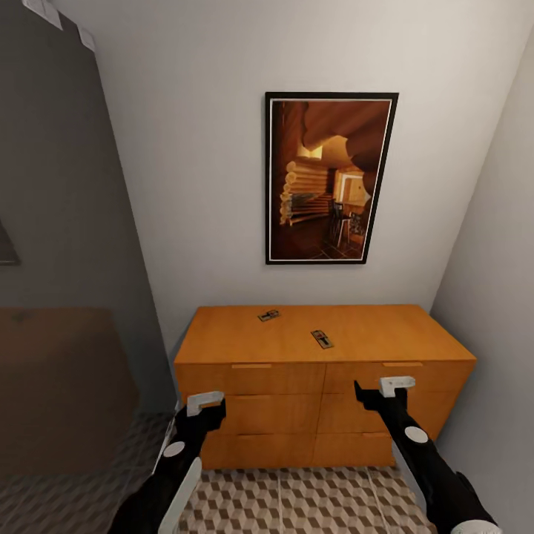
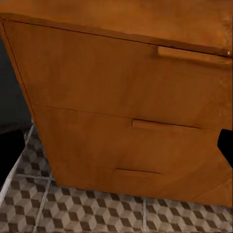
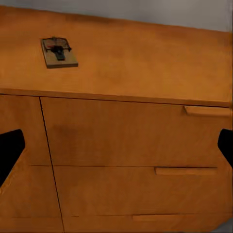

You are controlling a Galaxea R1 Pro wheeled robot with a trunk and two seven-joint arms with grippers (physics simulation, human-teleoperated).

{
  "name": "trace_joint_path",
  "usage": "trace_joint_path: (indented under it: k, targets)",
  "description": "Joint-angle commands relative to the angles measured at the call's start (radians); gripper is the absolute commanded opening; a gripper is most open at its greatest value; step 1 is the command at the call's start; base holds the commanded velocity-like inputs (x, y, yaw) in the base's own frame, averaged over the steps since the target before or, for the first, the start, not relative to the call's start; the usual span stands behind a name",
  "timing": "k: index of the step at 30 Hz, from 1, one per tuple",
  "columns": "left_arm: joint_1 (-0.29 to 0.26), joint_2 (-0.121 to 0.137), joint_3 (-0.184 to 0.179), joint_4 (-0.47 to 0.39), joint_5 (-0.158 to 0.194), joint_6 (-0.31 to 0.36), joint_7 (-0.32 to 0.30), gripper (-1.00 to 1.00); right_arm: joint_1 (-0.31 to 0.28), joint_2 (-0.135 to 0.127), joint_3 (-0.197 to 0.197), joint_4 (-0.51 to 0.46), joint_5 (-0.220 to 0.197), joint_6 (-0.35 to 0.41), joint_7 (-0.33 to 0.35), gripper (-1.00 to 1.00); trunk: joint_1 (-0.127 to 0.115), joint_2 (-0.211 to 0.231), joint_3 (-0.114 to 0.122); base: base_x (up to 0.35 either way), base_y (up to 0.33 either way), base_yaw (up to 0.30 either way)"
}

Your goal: Take the four mousetraps from the cabinet in the bathroom and place them on the bathroom floor. Make sure all four end up on the same floor surface, and ensure that at least two of them are either under or directly next to the same bathroom sink.

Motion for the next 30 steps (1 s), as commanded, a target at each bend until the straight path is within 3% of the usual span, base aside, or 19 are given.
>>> trace_joint_path:
  k: [1, 7, 10, 14, 16, 19, 21, 25, 30]
  targets:
    - [-0.001, -0.002, -0.002, -0.046, 0.004, 0.03, 0.01, 1.0, -0.001, 0.0, 0.0, -0.027, 0.0, 0.012, -0.001, 1.0, 0.001, -0.002, -0.003, 0.0, 0.0, 0.0]
    - [-0.011, -0.024, -0.003, -0.29, -0.008, 0.168, 0.015, 1.0, -0.001, 0.0, 0.001, -0.211, -0.03, 0.064, -0.002, 1.0, 0.001, -0.002, -0.003, 0.0, 0.0, 0.0]
    - [-0.022, -0.033, -0.003, -0.402, -0.01, 0.241, 0.014, 1.0, -0.002, 0.0, 0.002, -0.304, -0.081, 0.116, -0.002, 1.0, 0.001, -0.002, -0.003, 0.0, 0.0, 0.0]
    - [-0.043, -0.049, -0.003, -0.465, -0.011, 0.311, 0.014, 1.0, -0.005, 0.0, 0.003, -0.379, -0.135, 0.204, -0.001, 1.0, 0.001, -0.002, -0.003, 0.0, 0.0, 0.0]
    - [-0.076, -0.07, -0.003, -0.482, -0.012, 0.356, 0.014, 1.0, -0.012, 0.0, 0.003, -0.415, -0.159, 0.267, 0.0, 1.0, 0.001, -0.002, -0.003, 0.0, 0.0, 0.0]
    - [-0.114, -0.096, -0.003, -0.474, -0.013, 0.394, 0.015, 1.0, -0.039, 0.0, 0.003, -0.432, -0.172, 0.318, -0.002, 1.0, 0.001, -0.002, -0.003, 0.0, 0.0, 0.0]
    - [-0.137, -0.098, -0.003, -0.457, -0.014, 0.417, 0.017, 1.0, -0.063, 0.0, 0.003, -0.434, -0.179, 0.354, -0.002, 1.0, 0.001, -0.002, -0.003, 0.0, 0.0, 0.0]
    - [-0.209, -0.098, -0.003, -0.341, -0.019, 0.477, 0.032, 1.0, -0.13, -0.001, 0.003, -0.375, -0.185, 0.47, 0.0, 1.0, 0.001, -0.002, -0.003, 0.0, 0.0, 0.0]
    - [-0.259, -0.098, -0.003, -0.207, -0.024, 0.503, 0.078, 1.0, -0.18, -0.001, 0.003, -0.308, -0.186, 0.512, 0.001, 1.0, 0.001, -0.002, -0.003, 0.0, 0.0, 0.0]
